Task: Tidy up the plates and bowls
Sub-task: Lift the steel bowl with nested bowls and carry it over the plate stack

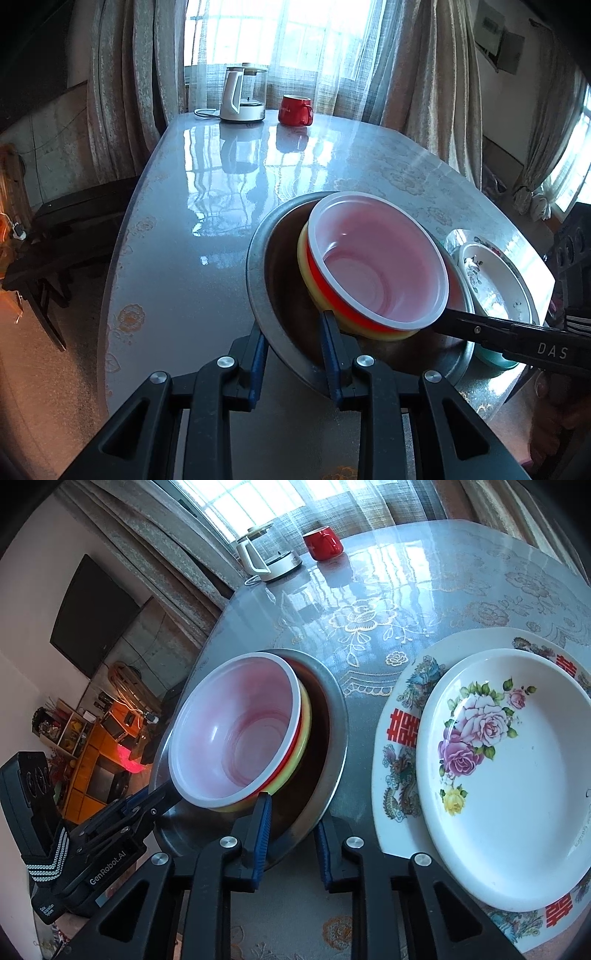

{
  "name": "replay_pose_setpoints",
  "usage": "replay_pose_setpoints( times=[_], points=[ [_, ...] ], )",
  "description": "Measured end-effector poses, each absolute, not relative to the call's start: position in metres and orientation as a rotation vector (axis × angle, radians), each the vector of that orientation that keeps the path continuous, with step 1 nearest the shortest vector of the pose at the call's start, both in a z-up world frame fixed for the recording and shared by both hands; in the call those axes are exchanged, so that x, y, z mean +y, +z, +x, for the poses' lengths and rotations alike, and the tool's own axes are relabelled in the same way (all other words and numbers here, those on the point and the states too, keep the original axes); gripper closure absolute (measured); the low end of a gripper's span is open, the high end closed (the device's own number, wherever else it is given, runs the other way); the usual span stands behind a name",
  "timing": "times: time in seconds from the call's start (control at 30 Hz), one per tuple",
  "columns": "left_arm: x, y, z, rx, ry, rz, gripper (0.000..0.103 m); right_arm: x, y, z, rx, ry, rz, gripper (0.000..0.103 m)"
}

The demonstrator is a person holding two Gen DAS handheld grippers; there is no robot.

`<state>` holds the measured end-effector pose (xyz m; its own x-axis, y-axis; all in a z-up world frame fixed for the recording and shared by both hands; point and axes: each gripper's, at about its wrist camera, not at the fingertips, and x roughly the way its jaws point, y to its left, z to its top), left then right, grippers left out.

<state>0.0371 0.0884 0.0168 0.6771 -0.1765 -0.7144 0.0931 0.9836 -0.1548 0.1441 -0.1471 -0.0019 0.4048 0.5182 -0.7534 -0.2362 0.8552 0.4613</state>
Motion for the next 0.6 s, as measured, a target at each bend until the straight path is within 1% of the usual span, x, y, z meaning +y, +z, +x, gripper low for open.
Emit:
replay_pose_setpoints(
  times=[0.6],
  points=[
    [0.065, 0.050, 0.037, 0.701, -0.178, -0.086, 0.075, -0.175, 0.026, 0.131, 0.936, 0.463, 0.329, 0.082]
  ],
)
